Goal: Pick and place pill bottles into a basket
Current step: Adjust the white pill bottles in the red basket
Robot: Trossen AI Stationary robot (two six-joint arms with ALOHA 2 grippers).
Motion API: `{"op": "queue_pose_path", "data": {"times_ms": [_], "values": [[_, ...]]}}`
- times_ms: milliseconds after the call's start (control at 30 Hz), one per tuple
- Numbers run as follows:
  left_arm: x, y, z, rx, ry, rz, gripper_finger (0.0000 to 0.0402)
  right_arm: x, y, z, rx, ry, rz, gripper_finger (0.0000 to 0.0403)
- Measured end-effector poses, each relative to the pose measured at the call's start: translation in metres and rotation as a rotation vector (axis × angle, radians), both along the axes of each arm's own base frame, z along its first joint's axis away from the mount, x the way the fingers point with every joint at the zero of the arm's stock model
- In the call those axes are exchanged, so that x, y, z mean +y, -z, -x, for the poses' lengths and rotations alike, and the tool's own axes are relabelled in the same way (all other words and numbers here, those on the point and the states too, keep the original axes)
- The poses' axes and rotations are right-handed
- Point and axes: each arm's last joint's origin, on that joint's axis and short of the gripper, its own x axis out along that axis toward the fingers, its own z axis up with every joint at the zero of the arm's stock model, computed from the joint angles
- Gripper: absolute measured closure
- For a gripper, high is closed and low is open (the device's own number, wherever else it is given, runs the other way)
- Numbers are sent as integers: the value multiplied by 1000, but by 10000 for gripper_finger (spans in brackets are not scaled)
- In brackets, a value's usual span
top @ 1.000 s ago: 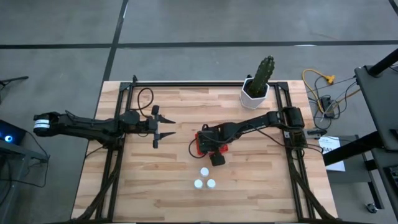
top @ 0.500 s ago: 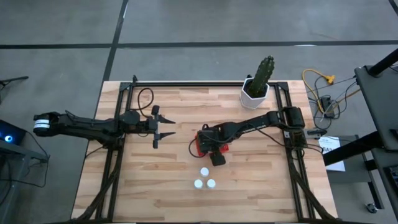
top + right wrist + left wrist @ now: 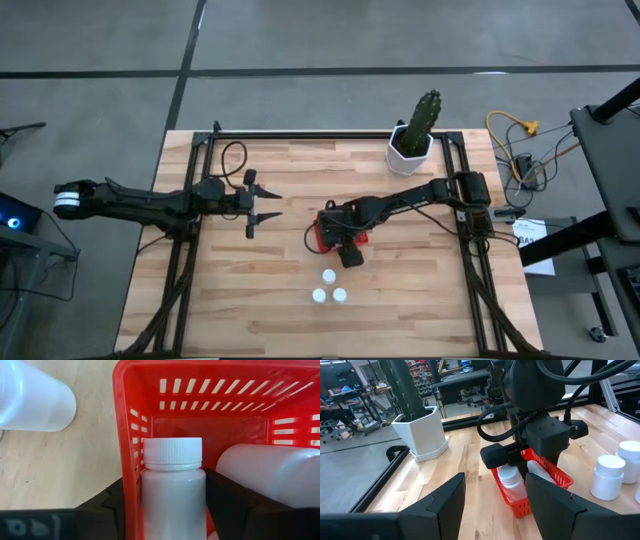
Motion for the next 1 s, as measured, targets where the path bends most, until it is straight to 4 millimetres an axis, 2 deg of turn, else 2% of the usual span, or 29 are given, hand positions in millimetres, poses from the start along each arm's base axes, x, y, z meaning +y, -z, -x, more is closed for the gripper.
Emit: {"op": "queue_pose_path", "data": {"times_ms": [167, 1000], "values": [[0, 0, 0, 0, 0, 0, 210, 0, 0, 0, -1, 1, 6, 229], [0, 0, 0, 0, -1, 0, 210, -2, 0, -2, -28, 4, 87, 226]]}}
